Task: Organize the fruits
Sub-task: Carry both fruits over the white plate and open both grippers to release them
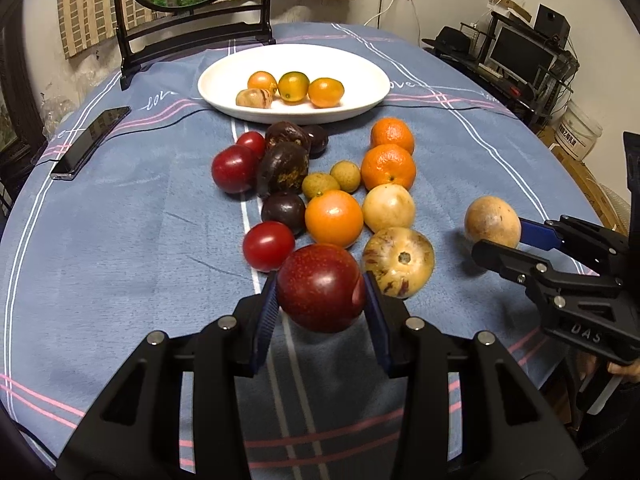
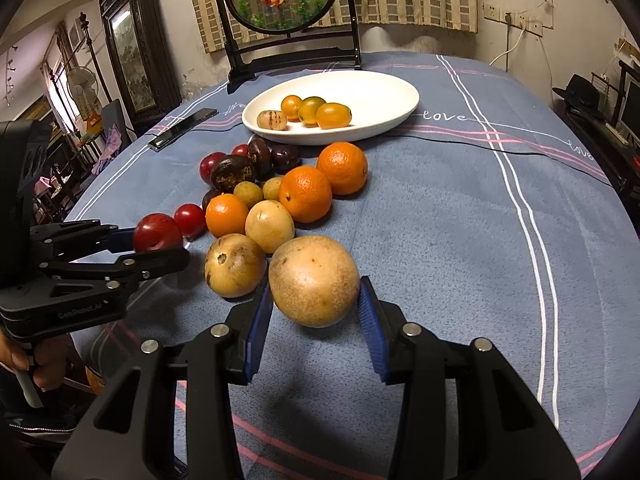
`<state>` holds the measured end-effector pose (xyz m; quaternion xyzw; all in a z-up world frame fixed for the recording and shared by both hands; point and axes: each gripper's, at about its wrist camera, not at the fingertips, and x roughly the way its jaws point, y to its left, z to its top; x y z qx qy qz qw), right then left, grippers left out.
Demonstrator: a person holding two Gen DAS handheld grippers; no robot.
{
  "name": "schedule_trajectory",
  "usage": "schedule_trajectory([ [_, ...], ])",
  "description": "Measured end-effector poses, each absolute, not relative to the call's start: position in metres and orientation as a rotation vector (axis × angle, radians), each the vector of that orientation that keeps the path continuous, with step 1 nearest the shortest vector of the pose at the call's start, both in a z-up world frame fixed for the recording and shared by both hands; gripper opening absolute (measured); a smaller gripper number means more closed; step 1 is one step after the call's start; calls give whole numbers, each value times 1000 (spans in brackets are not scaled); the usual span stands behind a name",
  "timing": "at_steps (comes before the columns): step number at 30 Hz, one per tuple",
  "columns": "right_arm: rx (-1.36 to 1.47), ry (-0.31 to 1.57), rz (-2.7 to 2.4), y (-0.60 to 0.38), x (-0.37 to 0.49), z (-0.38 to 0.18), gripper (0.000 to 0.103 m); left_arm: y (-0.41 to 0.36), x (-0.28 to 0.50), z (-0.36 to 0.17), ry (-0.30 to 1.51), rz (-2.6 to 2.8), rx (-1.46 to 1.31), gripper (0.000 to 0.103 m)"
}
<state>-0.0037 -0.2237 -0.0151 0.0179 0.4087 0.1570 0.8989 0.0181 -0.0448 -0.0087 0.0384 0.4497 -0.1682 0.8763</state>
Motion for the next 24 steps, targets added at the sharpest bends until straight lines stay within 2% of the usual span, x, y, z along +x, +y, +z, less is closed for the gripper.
schedule_trajectory([
  [11, 22, 795, 327, -224, 9, 6, 44, -31, 33, 21, 884, -382, 56, 42],
  [19, 27, 705, 332, -216, 61, 44, 44, -33, 102, 52, 811, -290, 85, 42],
  [24, 40, 731, 301, -210, 111, 41, 44, -38, 163, 51, 808, -202, 92, 42],
])
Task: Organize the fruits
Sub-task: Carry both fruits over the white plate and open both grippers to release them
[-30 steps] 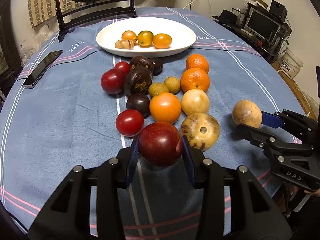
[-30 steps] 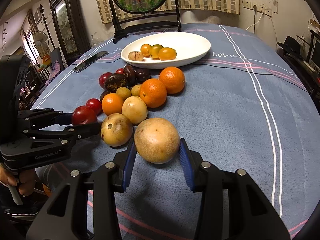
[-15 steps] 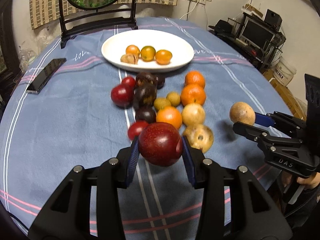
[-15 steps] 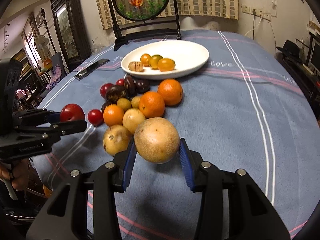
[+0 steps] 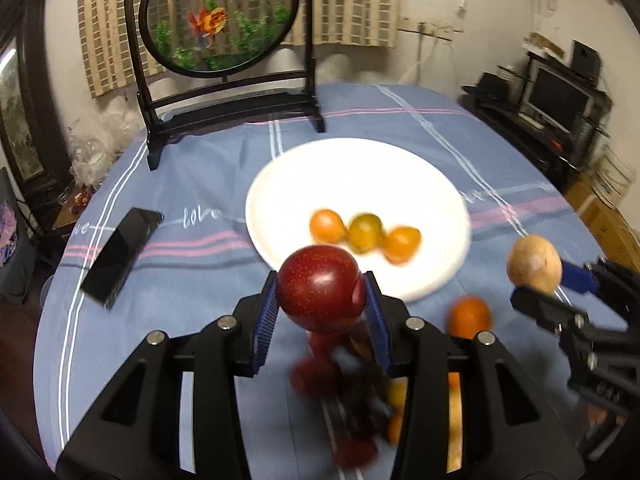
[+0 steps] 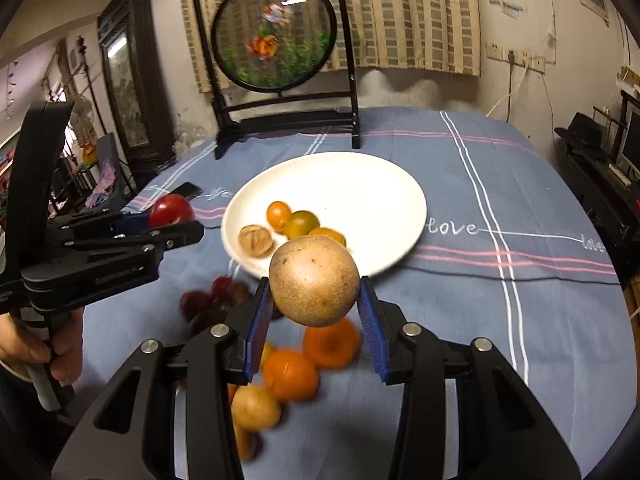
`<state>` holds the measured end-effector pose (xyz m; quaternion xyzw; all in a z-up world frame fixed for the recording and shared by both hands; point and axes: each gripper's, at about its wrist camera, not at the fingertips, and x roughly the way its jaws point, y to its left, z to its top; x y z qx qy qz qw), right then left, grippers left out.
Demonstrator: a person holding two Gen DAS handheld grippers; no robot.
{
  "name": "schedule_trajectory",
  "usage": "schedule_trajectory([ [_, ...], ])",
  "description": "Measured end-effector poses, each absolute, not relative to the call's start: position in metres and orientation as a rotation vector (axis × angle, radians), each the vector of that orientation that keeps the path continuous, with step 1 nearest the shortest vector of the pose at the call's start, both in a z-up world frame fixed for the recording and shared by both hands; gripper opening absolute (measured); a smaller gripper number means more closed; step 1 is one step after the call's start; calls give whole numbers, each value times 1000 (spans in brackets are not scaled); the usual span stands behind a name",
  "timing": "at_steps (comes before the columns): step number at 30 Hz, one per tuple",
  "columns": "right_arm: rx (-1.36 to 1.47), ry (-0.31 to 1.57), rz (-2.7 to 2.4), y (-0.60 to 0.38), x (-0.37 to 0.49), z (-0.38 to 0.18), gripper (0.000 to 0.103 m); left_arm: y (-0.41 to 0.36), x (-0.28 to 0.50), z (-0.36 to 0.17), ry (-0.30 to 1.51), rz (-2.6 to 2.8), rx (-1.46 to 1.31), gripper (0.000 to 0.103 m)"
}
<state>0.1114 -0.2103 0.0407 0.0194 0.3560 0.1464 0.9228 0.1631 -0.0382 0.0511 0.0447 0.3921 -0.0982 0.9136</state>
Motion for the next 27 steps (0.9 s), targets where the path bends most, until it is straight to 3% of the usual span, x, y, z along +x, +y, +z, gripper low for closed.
schedule_trajectory([
  [12, 21, 879, 177, -207, 203, -8, 45, -46, 236, 9, 938, -175, 33, 44],
  [14, 22, 854, 187, -208, 201, -7, 62, -46, 234, 10, 910, -168, 32, 65],
  [15, 27, 834, 175, -210, 197, -5, 62, -46, 231, 13, 885, -159, 40, 68],
  [19, 56, 818, 185, -217, 187, 3, 62, -44, 221, 23, 849, -162, 53, 71],
  [27, 60, 794, 203, -228, 149, 18, 62, -37, 173, 37, 815, -176, 91, 88],
])
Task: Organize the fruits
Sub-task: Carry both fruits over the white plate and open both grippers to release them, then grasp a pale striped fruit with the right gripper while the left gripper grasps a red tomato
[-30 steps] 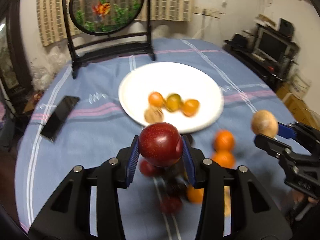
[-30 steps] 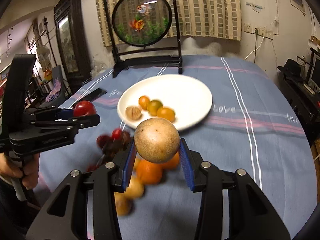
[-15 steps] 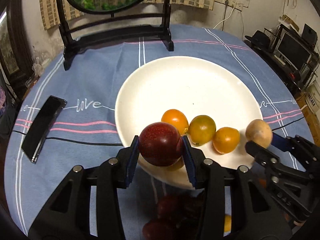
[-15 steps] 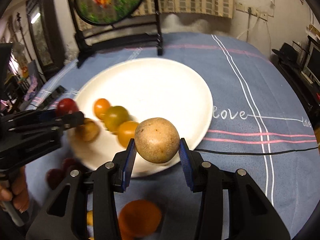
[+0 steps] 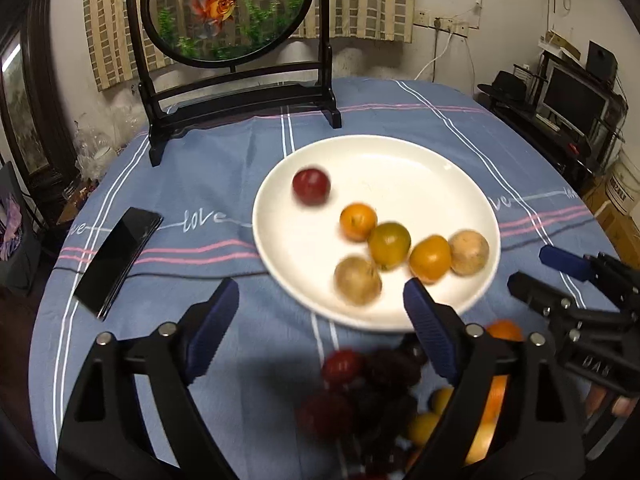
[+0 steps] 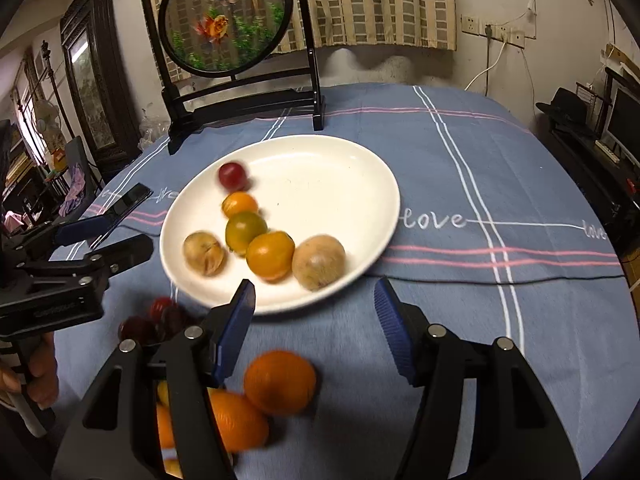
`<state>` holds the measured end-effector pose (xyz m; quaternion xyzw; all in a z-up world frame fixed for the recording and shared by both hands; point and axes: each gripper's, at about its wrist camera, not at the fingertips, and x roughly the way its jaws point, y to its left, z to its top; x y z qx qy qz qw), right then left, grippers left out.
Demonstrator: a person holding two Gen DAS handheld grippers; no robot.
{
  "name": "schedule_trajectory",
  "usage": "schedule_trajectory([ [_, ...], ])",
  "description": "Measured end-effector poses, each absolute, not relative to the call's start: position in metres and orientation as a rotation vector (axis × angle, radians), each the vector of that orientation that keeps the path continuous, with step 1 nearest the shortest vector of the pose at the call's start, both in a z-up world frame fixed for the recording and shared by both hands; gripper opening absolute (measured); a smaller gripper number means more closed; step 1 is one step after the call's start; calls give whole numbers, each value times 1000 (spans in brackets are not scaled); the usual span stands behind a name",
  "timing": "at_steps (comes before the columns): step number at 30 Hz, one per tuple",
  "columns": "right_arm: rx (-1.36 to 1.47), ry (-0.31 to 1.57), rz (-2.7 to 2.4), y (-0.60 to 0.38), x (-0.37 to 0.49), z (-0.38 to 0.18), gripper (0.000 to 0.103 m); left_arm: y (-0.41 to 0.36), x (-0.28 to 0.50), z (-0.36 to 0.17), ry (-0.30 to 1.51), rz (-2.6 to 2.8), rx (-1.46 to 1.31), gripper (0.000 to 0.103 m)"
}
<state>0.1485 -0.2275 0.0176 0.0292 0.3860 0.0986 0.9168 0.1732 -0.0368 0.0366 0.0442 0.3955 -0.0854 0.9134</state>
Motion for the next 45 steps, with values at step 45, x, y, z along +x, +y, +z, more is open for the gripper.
schedule_trajectory([
  [45, -100, 957, 387, -149, 20, -36, 62, 3, 47, -20, 956, -191, -43, 92],
])
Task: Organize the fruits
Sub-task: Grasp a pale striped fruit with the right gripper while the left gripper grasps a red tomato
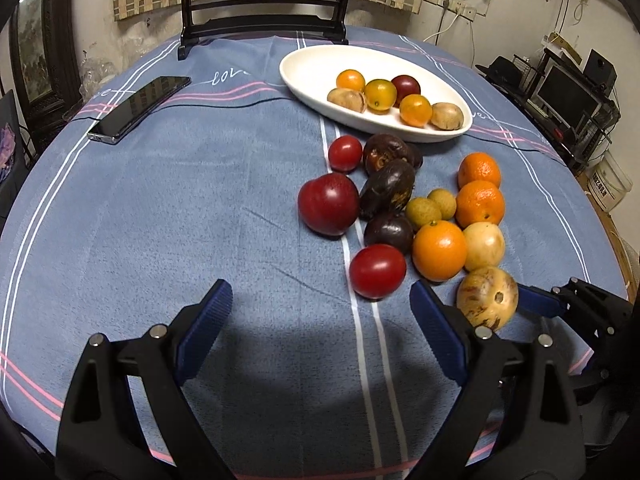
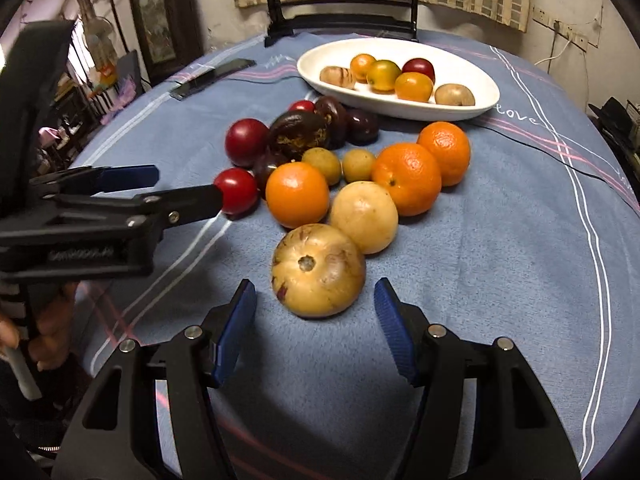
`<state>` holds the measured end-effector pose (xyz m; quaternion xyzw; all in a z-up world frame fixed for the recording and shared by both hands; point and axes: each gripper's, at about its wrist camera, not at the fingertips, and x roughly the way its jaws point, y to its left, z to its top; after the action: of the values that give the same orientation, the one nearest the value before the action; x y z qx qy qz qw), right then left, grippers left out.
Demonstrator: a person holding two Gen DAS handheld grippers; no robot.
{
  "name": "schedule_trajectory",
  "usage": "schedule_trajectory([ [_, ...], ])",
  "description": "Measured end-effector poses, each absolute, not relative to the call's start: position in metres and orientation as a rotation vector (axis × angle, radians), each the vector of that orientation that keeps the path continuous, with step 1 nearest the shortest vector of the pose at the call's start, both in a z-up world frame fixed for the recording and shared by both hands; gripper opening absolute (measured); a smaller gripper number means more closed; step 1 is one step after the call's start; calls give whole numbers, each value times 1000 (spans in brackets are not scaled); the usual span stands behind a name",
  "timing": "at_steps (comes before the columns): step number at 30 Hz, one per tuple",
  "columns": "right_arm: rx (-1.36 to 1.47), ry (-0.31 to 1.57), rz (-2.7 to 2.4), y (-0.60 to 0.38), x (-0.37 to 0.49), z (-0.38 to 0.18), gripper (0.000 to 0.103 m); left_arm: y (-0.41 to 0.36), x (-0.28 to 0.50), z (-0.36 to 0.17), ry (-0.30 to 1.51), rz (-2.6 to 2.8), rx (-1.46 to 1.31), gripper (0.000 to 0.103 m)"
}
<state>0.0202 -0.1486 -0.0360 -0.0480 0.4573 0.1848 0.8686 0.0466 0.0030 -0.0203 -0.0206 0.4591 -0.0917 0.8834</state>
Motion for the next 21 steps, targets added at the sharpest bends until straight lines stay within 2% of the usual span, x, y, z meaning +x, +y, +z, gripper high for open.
schedule_trajectory([
  [3, -104, 950, 382, -146, 22, -36, 62, 3, 46, -22, 959, -193, -40, 92],
  [4, -102, 948, 379, -146, 23, -36, 59, 3, 47, -23, 961, -192, -39, 92],
  [5, -95, 949, 375, -147, 24, -35, 51, 2, 47, -24, 964, -193, -38, 92],
  [8, -55, 955, 374, -152, 26, -34, 45, 0, 47, -25, 970, -198, -34, 92],
  [21, -1, 924, 384, -181, 10, -29, 44, -21, 49, -35, 989, -207, 19, 92],
])
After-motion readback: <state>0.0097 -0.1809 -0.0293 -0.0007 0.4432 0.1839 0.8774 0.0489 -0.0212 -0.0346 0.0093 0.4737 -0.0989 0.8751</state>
